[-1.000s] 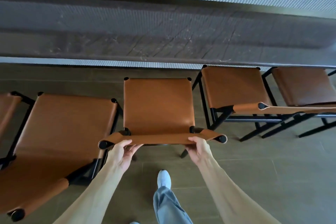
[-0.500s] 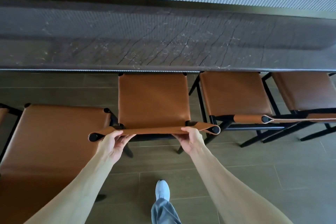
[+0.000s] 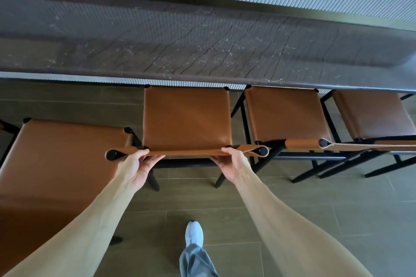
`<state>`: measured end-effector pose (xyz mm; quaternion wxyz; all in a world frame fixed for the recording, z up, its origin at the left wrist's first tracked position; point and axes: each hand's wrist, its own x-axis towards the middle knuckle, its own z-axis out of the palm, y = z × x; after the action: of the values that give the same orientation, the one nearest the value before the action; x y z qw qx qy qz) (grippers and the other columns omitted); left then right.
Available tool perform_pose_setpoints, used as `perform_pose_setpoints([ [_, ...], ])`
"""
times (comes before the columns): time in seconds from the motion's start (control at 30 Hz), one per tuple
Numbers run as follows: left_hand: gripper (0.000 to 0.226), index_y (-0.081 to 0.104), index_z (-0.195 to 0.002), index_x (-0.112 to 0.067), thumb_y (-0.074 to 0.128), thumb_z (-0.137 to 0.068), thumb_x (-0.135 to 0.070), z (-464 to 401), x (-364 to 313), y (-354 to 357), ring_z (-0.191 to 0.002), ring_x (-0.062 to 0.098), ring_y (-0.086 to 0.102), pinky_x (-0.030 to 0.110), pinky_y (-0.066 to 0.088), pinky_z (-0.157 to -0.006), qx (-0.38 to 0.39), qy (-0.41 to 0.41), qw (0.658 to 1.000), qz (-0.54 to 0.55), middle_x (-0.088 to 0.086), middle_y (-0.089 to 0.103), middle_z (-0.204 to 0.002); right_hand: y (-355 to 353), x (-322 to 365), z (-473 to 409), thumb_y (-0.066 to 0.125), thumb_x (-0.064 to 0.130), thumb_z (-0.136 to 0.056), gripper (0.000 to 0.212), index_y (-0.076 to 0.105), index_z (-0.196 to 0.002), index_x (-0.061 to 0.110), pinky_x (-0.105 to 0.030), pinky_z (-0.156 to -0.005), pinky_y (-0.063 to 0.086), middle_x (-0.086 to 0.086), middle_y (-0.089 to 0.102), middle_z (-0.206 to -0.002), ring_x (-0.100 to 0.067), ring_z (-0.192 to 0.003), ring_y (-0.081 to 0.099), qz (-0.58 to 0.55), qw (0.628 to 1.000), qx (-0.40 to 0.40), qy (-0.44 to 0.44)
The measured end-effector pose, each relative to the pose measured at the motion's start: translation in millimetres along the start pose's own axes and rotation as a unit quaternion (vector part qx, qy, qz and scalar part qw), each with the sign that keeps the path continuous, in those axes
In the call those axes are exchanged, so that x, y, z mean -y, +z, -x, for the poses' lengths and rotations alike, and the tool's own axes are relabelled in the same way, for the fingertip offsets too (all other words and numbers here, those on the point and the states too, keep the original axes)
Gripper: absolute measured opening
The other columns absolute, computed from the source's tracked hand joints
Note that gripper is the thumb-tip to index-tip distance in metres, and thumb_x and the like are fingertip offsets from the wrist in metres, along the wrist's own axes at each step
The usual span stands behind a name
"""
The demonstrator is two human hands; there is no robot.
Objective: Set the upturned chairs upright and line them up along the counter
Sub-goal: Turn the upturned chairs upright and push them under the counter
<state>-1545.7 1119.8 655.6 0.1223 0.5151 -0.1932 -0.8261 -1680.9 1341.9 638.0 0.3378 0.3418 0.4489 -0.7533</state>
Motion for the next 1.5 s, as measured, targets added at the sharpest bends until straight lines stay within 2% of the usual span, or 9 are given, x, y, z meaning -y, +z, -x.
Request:
perform_pose_setpoints([
  [0.13,0.024,0.05,-0.122,0.009,0.049,-0.098,0.009,18.1,-4.2,-4.4,-0.106,0.049,0.065,0.055,0.056,-0.09,0.007,0.018,0.997,-0.078,0.036,0.052,-0.131,-5.8,4.3,12.2,0.054,0.001,-0.1,0.038,0.048,-0.137,-0.002,-0.056,-0.086,0.058,-0.031,0.058,-0.134,-0.045,-0.114,0.065,0.034,0.999,0.028,-0.004],
  [0.27,0.025,0.052,-0.124,0.012,0.047,-0.102,0.0,62.6,-14.4,-8.4,-0.104,0.047,0.067,0.053,0.058,-0.083,0.01,0.038,0.97,-0.239,0.033,0.062,-0.123,5.2,-2.3,50.5,0.049,0.013,-0.104,0.038,0.046,-0.136,-0.008,-0.047,-0.079,0.061,-0.034,0.064,-0.122,-0.046,-0.106,0.069,0.164,0.984,0.063,0.02],
  [0.4,0.03,0.062,-0.128,0.001,0.055,-0.101,-0.011,133.9,-39.9,-17.2,-0.097,0.033,0.073,0.045,0.063,-0.078,0.038,0.128,0.928,-0.347,0.018,0.073,-0.11,35.8,-18.4,119.2,0.045,0.017,-0.105,0.035,0.057,-0.126,-0.008,-0.045,-0.086,0.06,-0.027,0.073,-0.11,-0.039,-0.101,0.073,0.244,0.958,0.15,-0.006],
  [0.67,0.031,0.066,-0.123,-0.009,0.056,-0.101,-0.028,303.2,-72.6,-120.1,-0.108,0.022,0.07,0.042,0.057,-0.094,0.083,0.356,0.891,-0.271,0.008,0.072,-0.117,72.0,-105.8,301.7,0.051,0.023,-0.104,0.028,0.071,-0.116,0.007,-0.036,-0.092,0.058,-0.011,0.077,-0.108,-0.024,-0.102,0.074,0.267,0.882,0.275,-0.275],
  [0.9,0.03,0.066,-0.125,-0.016,0.052,-0.104,-0.031,394.2,-109.7,-265.1,-0.109,0.023,0.07,0.04,0.058,-0.094,0.025,0.433,0.877,-0.206,0.007,0.072,-0.121,76.3,-204.1,399.8,0.05,0.027,-0.104,0.024,0.07,-0.113,0.017,-0.044,-0.106,0.05,-0.005,0.074,-0.117,-0.022,-0.113,0.069,0.302,0.832,0.35,-0.308],
  [1.17,0.021,0.064,-0.117,-0.033,0.047,-0.105,-0.037,404.7,-160.4,-303.9,-0.113,0.015,0.066,0.034,0.053,-0.099,0.017,0.501,0.833,-0.234,-0.004,0.069,-0.123,144.2,-276.6,434.4,0.044,0.049,-0.103,0.042,0.061,-0.135,0.027,-0.043,-0.115,0.04,0.011,0.066,-0.131,-0.01,-0.124,0.059,0.37,0.761,0.362,-0.391],
  [1.27,0.026,0.062,-0.126,-0.031,0.045,-0.106,-0.035,385.5,-183.7,-313.9,-0.114,0.014,0.065,0.035,0.052,-0.1,0.011,0.494,0.832,-0.252,-0.002,0.067,-0.126,174.6,-297.8,417.2,0.046,0.052,-0.1,0.045,0.062,-0.134,0.029,-0.045,-0.115,0.04,0.009,0.066,-0.131,-0.013,-0.125,0.059,0.373,0.765,0.36,-0.382],
  [1.4,0.023,0.062,-0.122,-0.03,0.048,-0.105,-0.035,353.4,-228.0,-343.4,-0.115,0.018,0.065,0.038,0.052,-0.101,-0.028,0.449,0.858,-0.248,0.0,0.067,-0.127,222.1,-332.3,384.4,0.045,0.04,-0.105,0.027,0.068,-0.117,0.031,-0.044,-0.111,0.045,0.005,0.07,-0.123,-0.012,-0.117,0.064,0.353,0.801,0.345,-0.338],
  [1.5,0.02,0.064,-0.118,-0.031,0.051,-0.104,-0.036,324.8,-275.2,-366.5,-0.11,0.018,0.067,0.035,0.056,-0.09,-0.06,0.396,0.884,-0.242,0.0,0.069,-0.121,253.1,-368.6,356.1,0.048,0.039,-0.104,0.031,0.067,-0.125,0.025,-0.038,-0.106,0.049,0.008,0.072,-0.118,-0.01,-0.11,0.067,0.358,0.824,0.319,-0.302],
])
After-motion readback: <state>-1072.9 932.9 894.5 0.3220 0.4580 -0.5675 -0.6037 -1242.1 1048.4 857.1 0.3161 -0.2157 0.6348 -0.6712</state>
